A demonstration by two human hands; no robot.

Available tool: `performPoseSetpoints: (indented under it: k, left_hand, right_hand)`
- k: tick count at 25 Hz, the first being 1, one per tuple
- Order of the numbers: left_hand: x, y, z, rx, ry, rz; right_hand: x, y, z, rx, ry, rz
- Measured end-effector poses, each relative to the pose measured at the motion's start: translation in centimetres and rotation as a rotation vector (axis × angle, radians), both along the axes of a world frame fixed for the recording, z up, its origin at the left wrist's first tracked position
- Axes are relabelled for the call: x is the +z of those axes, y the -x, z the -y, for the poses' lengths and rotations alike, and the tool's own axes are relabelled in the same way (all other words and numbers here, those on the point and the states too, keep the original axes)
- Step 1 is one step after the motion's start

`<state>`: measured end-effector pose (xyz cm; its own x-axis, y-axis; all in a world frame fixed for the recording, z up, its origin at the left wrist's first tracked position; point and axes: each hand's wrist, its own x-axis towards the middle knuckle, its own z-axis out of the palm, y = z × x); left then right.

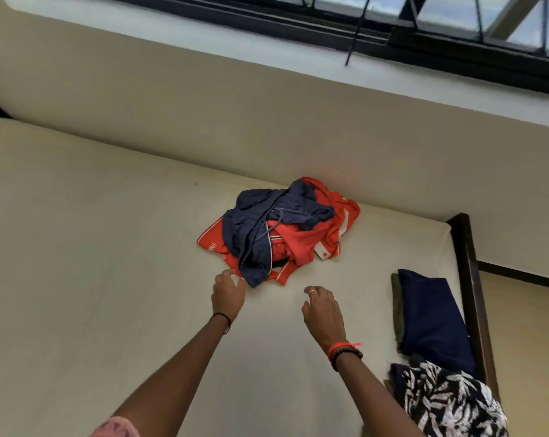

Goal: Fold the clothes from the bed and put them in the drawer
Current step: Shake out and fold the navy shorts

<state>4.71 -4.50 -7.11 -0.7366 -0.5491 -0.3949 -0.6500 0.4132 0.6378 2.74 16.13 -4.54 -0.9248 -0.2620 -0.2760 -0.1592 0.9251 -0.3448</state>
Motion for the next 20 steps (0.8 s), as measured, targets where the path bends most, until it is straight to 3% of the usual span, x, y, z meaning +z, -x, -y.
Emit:
performPoseSetpoints:
  k: [4, 12, 17, 20]
  left_hand:
    - [-3.3, 1.6, 4.0, 0.120, -0.127, 0.013]
    - [-7.5, 6.7, 5.2, 0.091, -0.364, 0.000]
    - [-10.0, 8.6, 6.2, -0.056, -0.131, 0.100]
    - [-8.6, 8.2, 5.4, -0.023, -0.219, 0.015]
  right_hand:
    - [-1.9, 3.4, 4.8, 0.022, 0.031, 0.086]
    - [-5.6, 10.8, 13.1, 0.266, 0.079, 0.052]
    - [-7.3, 11.0, 14.4, 0.310, 0.066, 0.079]
    - [-7.1, 10.4, 14.0, 0.286, 0.069, 0.127]
